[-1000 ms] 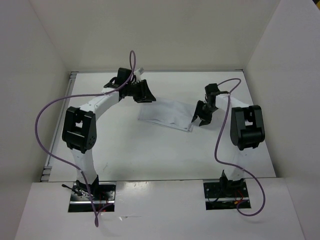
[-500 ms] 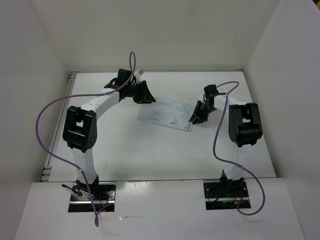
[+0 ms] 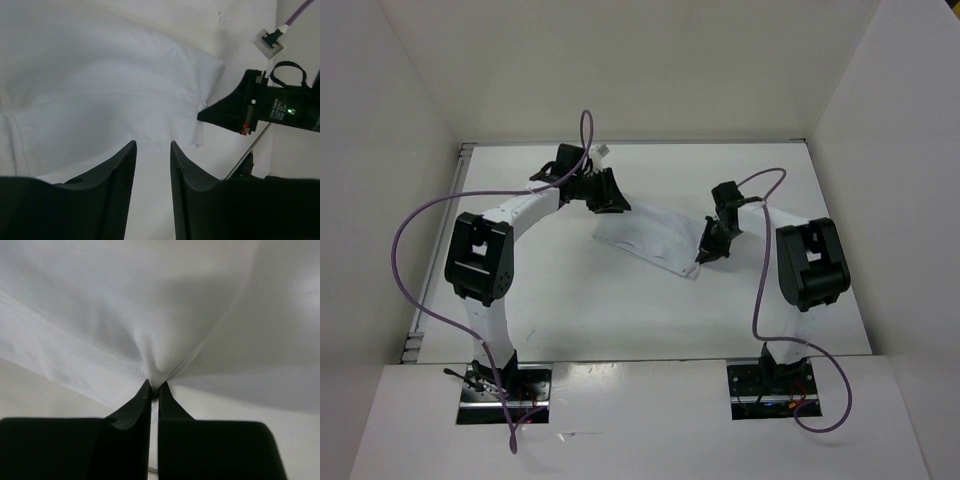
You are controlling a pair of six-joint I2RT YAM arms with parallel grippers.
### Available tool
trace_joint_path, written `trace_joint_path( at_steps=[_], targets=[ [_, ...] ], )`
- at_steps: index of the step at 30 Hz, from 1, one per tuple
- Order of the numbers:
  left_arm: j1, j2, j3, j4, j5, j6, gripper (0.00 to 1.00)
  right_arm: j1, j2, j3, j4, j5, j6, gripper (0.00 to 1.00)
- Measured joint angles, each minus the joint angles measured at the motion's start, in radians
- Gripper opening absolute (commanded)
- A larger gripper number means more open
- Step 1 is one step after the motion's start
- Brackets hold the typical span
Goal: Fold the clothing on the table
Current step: Fold the skirt
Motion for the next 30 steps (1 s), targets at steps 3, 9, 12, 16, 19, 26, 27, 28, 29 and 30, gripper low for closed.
trace_joint_path(
  at_steps=[3,9,12,16,19,26,27,28,29,30],
  targets=[
    [-0.022,-0.007,-0.052,0.002,-0.002,-0.002,0.36,0.026,-0.081,-0.074,-0.062,0.029,0.003,0.0],
    [-0.147,0.04,0.049,-0.069,-0.058,0.05,0.35,0.042,-0.156,-0.158,-0.132,0.079,0.023,0.0],
    [-0.209,0.065,0.091,-0.062,-0.084,0.077,0.34,0.061,-0.17,-0.158,-0.159,0.098,0.033,0.0],
    [-0.259,0.098,0.101,-0.051,-0.133,0.086,0.3,0.067,-0.177,-0.158,-0.169,0.117,0.041,0.0],
    [-0.27,0.146,0.125,-0.043,-0.177,0.086,0.3,0.067,-0.179,-0.158,-0.175,0.125,0.045,0.0],
    [-0.285,0.249,0.194,-0.04,-0.231,0.085,0.3,0.067,-0.179,-0.158,-0.185,0.131,0.048,0.0],
    [-0.289,0.259,0.204,-0.04,-0.235,0.084,0.3,0.067,-0.179,-0.157,-0.186,0.132,0.047,0.0],
    [-0.292,0.267,0.213,-0.04,-0.236,0.084,0.3,0.067,-0.179,-0.157,-0.187,0.132,0.048,0.0],
    [-0.297,0.272,0.22,-0.04,-0.238,0.082,0.3,0.067,-0.179,-0.157,-0.187,0.132,0.047,0.0],
    [-0.3,0.277,0.227,-0.04,-0.239,0.082,0.3,0.067,-0.179,-0.157,-0.187,0.132,0.048,0.0]
  ],
)
